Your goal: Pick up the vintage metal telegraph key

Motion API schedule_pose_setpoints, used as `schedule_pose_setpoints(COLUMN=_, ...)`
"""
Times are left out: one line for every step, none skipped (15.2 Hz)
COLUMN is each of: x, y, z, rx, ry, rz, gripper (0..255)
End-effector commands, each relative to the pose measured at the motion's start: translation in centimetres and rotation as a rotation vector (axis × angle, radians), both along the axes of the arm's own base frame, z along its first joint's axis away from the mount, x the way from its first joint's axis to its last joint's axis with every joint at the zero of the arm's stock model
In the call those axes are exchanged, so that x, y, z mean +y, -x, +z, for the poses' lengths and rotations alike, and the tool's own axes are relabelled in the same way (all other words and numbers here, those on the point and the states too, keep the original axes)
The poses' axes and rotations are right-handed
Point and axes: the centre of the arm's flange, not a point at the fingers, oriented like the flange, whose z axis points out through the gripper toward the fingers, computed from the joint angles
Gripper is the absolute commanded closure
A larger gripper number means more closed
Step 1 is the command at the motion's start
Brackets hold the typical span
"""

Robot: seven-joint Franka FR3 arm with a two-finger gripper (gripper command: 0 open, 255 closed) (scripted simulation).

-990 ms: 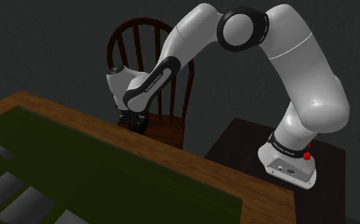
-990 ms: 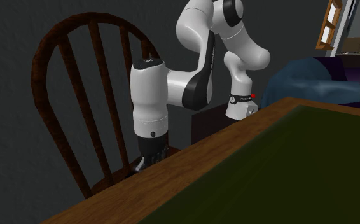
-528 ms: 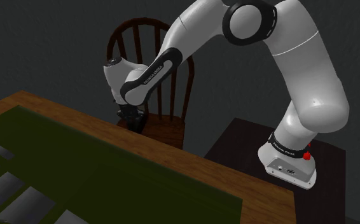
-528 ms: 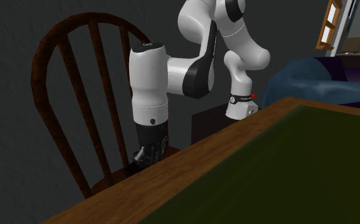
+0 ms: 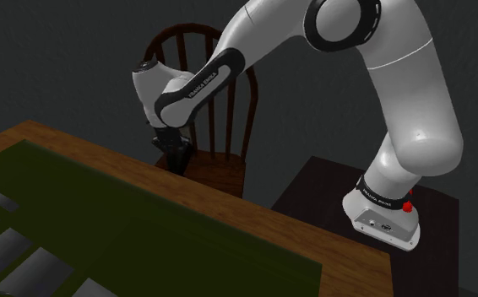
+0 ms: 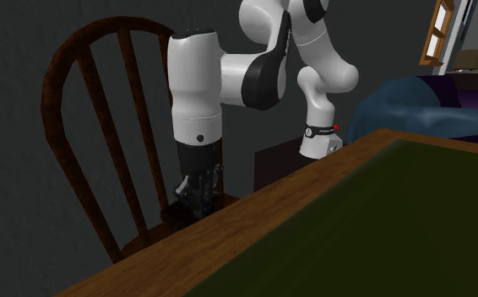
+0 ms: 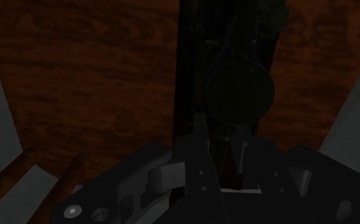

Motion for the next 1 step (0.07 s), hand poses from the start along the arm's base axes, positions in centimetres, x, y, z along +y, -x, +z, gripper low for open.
schedule_pose_setpoints(x=0.03, y=0.05, z=0.25, rx=0.000, ry=0.000, rz=0.000, gripper=255)
